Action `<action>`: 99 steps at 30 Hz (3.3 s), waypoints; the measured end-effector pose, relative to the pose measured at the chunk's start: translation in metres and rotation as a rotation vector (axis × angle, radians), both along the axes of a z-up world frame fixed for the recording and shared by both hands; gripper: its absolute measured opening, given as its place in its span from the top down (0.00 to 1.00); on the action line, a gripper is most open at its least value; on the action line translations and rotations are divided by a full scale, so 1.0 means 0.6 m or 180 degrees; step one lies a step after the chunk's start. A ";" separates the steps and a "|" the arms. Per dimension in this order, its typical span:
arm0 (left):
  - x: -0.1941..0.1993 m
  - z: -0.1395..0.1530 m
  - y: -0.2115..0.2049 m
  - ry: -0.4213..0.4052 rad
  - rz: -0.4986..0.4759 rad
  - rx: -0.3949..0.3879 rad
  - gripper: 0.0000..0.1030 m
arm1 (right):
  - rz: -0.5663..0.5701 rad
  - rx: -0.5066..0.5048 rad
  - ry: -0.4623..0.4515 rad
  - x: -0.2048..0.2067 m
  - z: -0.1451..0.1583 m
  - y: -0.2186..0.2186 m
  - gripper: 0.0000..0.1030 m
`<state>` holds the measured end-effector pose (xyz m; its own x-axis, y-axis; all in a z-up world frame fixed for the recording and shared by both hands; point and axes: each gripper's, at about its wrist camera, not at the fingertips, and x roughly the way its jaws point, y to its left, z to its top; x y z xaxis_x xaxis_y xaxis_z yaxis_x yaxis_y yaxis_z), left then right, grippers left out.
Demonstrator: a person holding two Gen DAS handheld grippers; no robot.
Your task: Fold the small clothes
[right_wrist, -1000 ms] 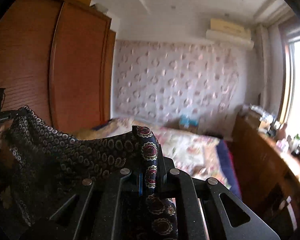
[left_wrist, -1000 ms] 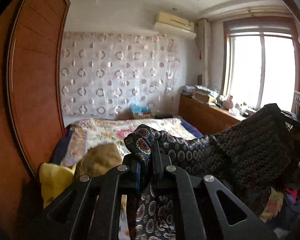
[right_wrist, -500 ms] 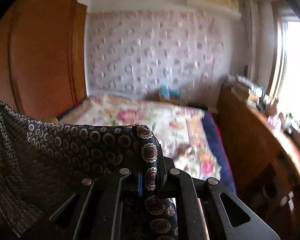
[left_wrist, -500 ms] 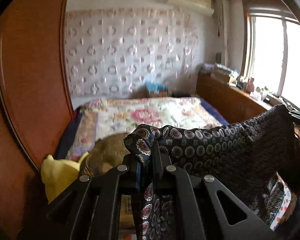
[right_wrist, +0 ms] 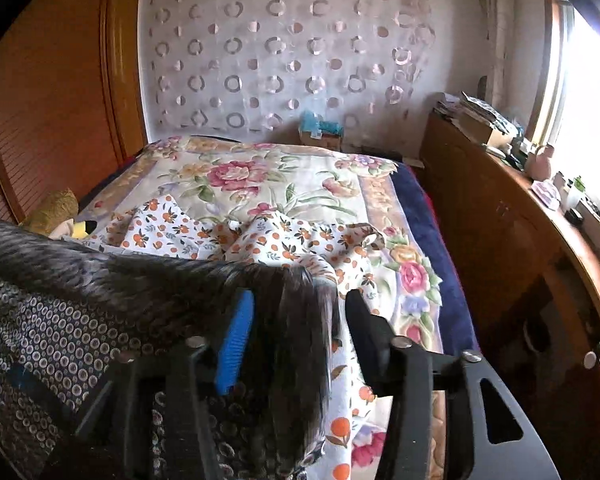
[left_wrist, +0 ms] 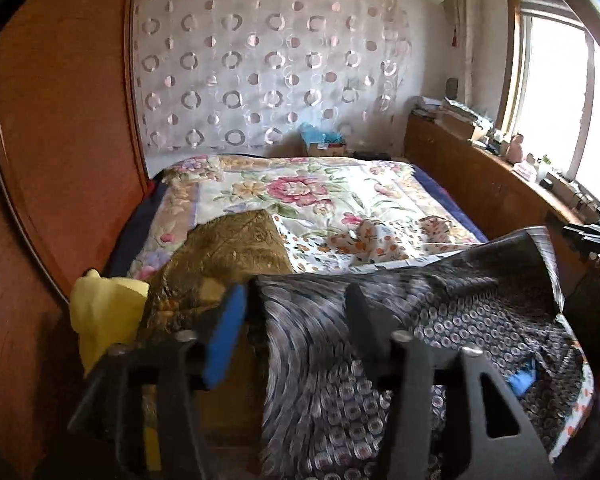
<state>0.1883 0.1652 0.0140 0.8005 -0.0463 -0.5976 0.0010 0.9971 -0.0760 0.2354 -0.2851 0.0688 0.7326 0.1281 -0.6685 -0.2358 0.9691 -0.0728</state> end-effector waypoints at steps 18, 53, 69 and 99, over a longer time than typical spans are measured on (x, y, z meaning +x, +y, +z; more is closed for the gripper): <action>-0.061 -0.137 0.003 0.0312 0.0027 0.0029 0.34 | 0.0079 0.0045 0.0660 0.016 -0.170 -0.053 0.50; -0.061 -0.147 -0.014 0.0364 -0.0052 0.0026 0.85 | 0.0267 0.0524 -0.0031 -0.078 0.029 -0.086 0.99; -0.154 -0.133 -0.018 0.0225 -0.0206 -0.0226 0.98 | 0.0117 0.0512 0.0291 -0.075 -0.008 -0.107 0.99; -0.301 -0.194 0.003 0.0405 -0.0032 -0.0369 0.98 | 0.0103 0.0620 0.0327 -0.175 -0.002 -0.140 0.99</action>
